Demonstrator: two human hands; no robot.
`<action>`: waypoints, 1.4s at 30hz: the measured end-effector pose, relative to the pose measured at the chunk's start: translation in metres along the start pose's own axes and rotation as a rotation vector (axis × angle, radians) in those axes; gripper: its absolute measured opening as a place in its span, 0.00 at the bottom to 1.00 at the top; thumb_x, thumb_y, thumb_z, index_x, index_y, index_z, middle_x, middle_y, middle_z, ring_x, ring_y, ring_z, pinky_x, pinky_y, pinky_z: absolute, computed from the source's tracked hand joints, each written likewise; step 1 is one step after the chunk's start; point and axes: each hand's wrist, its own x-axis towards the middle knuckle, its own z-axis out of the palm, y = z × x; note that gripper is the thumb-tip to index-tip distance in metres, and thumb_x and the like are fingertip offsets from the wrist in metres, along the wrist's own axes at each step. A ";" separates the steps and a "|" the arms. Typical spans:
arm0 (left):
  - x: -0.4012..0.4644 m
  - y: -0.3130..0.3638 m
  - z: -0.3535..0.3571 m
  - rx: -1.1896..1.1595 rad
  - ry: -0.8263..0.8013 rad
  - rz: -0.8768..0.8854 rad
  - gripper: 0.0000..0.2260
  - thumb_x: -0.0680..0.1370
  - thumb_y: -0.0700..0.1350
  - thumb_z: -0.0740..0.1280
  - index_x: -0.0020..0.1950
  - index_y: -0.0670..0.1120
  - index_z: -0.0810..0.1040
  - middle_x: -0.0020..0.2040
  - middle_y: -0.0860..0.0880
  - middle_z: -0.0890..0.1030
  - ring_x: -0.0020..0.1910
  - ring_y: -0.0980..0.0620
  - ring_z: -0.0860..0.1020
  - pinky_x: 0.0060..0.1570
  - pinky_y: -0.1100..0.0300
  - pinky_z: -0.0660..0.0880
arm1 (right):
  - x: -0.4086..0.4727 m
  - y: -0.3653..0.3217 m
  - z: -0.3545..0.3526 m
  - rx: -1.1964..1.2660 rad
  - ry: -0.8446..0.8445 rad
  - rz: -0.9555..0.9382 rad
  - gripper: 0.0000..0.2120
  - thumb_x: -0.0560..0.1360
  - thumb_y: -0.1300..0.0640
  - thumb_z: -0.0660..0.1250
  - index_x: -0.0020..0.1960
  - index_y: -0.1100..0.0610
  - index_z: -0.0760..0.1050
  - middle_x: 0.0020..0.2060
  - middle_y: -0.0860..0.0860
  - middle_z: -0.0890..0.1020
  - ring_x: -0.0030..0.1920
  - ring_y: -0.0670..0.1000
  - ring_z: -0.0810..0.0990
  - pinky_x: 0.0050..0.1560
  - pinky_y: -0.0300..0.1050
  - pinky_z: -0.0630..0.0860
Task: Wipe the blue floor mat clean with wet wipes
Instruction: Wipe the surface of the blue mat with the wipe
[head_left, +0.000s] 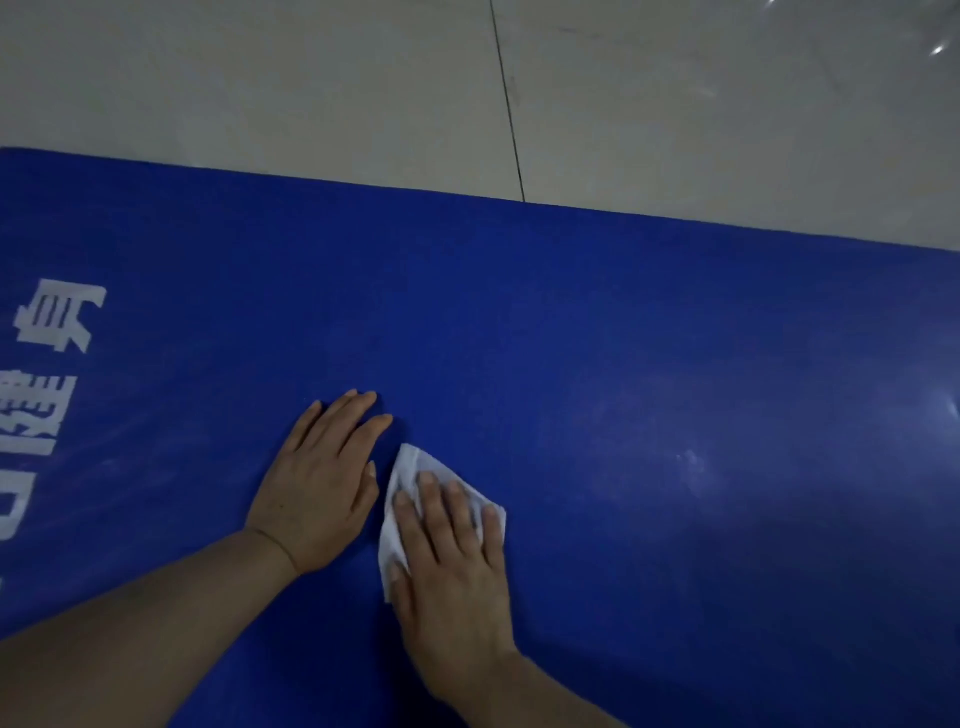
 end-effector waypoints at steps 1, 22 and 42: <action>0.000 0.000 0.000 -0.003 0.005 0.001 0.22 0.78 0.46 0.51 0.67 0.40 0.72 0.69 0.41 0.71 0.70 0.45 0.65 0.72 0.51 0.53 | 0.001 0.003 0.000 -0.008 -0.012 -0.033 0.27 0.78 0.46 0.51 0.76 0.51 0.59 0.75 0.51 0.62 0.75 0.53 0.59 0.68 0.57 0.54; -0.061 -0.003 -0.006 0.007 -0.050 0.174 0.21 0.77 0.45 0.53 0.66 0.41 0.73 0.72 0.41 0.68 0.72 0.45 0.64 0.72 0.46 0.53 | -0.036 -0.004 0.009 -0.022 -0.049 -0.076 0.25 0.79 0.46 0.51 0.75 0.51 0.60 0.76 0.51 0.60 0.75 0.54 0.58 0.69 0.58 0.52; -0.061 -0.004 -0.004 -0.025 -0.057 0.163 0.20 0.79 0.46 0.52 0.68 0.42 0.70 0.72 0.42 0.67 0.72 0.45 0.63 0.72 0.46 0.55 | -0.059 -0.013 0.012 0.058 -0.061 0.012 0.30 0.74 0.44 0.56 0.75 0.49 0.61 0.74 0.52 0.63 0.73 0.55 0.61 0.68 0.59 0.55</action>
